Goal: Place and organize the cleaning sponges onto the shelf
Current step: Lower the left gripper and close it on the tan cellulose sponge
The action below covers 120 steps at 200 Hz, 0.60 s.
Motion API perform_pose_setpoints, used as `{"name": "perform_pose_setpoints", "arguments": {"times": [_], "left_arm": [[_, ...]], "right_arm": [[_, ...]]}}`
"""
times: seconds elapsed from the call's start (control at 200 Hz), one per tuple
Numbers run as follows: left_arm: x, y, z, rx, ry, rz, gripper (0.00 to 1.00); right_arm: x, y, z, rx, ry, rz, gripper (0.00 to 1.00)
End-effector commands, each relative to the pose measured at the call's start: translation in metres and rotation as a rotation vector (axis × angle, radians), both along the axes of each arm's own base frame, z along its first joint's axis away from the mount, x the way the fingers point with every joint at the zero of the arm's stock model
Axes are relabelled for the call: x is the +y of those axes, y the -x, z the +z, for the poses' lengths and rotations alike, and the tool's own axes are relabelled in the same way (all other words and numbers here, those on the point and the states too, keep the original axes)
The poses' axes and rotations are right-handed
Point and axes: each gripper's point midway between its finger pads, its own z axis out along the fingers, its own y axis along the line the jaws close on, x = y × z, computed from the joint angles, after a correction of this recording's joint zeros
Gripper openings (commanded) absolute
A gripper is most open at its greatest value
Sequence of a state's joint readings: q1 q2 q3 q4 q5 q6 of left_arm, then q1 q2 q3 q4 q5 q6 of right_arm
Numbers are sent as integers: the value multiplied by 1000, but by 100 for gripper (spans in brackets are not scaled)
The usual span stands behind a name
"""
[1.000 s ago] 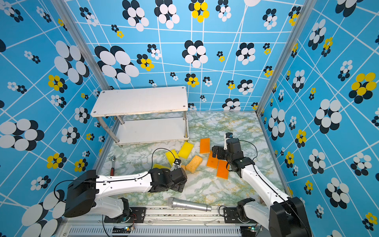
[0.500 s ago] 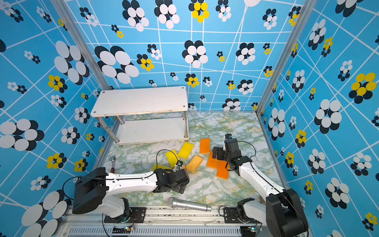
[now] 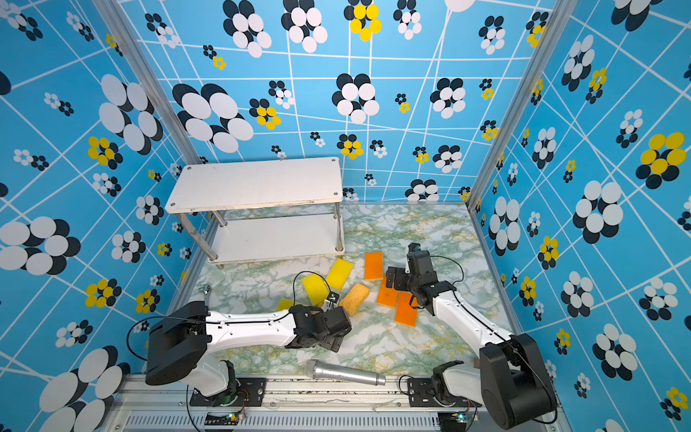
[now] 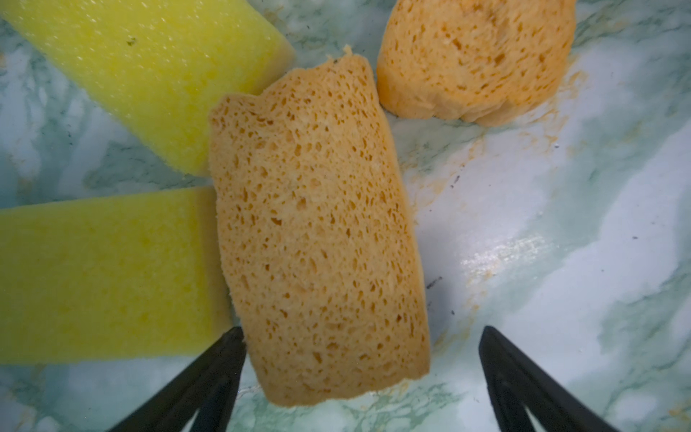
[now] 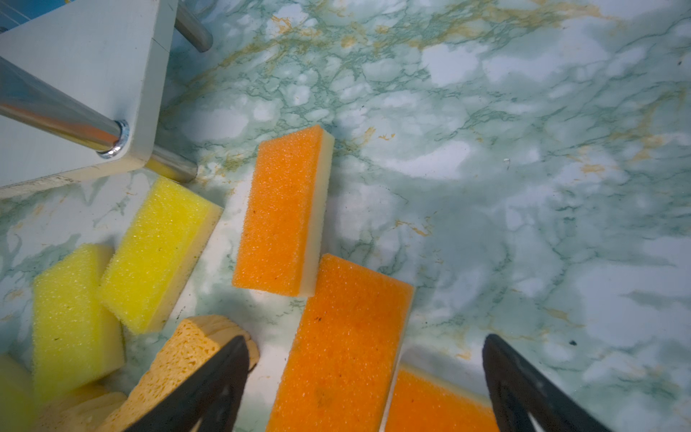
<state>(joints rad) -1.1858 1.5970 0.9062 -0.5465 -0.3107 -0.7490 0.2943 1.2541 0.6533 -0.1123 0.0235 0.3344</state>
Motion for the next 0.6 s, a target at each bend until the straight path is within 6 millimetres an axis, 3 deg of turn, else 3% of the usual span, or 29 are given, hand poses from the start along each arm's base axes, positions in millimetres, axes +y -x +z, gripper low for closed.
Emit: {"name": "perform_pose_setpoints", "arguments": {"times": [0.0, 0.165, 0.315, 0.595], "left_arm": [[10, 0, -2, 4, -23, 29, 97], [18, -3, -6, -13, -56, 61, 92], [18, -2, -15, 6, -17, 51, 77], [26, -1, -28, 10, -15, 65, 85]], "right_arm": [[6, -6, 13, -38, -30, 0, 99], [11, -8, 17, -36, -54, -2, 99], [15, -8, 20, -41, -55, -9, 99], [22, -8, 26, -48, -45, -4, 99]]}}
